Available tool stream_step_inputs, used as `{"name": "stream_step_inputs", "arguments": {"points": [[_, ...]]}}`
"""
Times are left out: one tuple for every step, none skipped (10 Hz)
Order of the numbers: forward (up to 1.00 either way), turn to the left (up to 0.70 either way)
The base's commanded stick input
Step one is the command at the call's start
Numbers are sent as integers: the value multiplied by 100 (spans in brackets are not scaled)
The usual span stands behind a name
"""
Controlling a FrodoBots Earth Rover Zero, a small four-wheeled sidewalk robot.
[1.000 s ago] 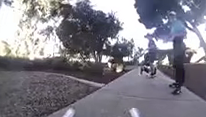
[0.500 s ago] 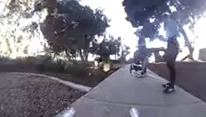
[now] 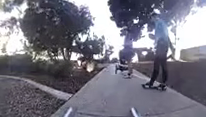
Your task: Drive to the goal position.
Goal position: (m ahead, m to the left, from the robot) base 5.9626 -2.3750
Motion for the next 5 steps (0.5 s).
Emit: {"name": "stream_step_inputs", "arguments": {"points": [[98, 0], [97, 1], [94, 6], [82, 19], [68, 32]]}}
